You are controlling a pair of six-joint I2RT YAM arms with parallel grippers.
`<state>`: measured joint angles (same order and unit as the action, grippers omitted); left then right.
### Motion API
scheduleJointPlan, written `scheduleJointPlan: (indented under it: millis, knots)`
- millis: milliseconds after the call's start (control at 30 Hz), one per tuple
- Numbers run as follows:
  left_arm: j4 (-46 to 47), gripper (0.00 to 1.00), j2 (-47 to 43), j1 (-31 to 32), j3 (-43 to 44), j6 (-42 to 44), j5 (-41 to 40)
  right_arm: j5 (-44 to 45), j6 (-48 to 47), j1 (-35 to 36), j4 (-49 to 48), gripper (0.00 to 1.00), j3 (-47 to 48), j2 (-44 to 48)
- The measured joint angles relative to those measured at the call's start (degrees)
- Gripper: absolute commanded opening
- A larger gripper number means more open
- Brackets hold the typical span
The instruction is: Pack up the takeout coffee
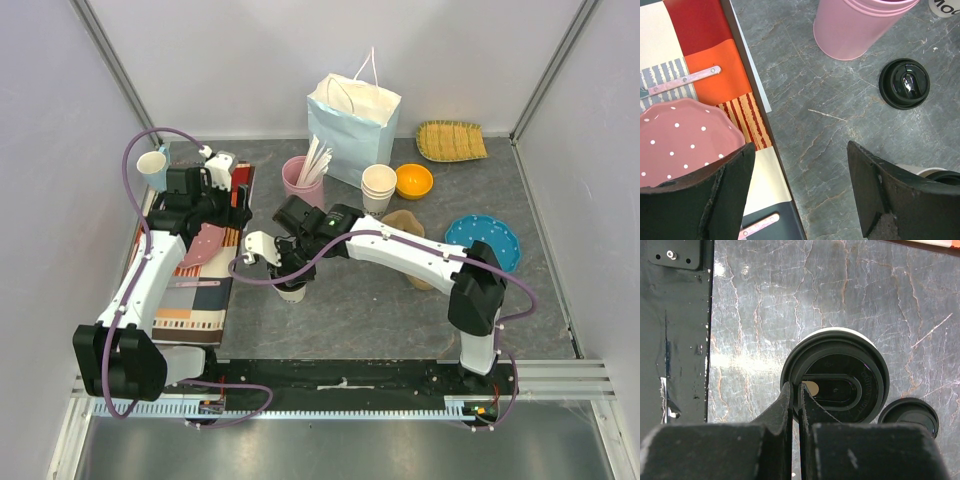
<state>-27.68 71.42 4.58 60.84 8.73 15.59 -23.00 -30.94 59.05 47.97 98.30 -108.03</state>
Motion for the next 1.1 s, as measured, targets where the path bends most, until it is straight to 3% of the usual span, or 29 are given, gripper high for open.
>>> scheduleJointPlan:
  millis: [1100]
  knots:
    - [0.0,0.81,0.0,0.0,-0.2,0.4,0.1,3.3,-1.0,1.5,0.0,0.00,0.2,-1.6]
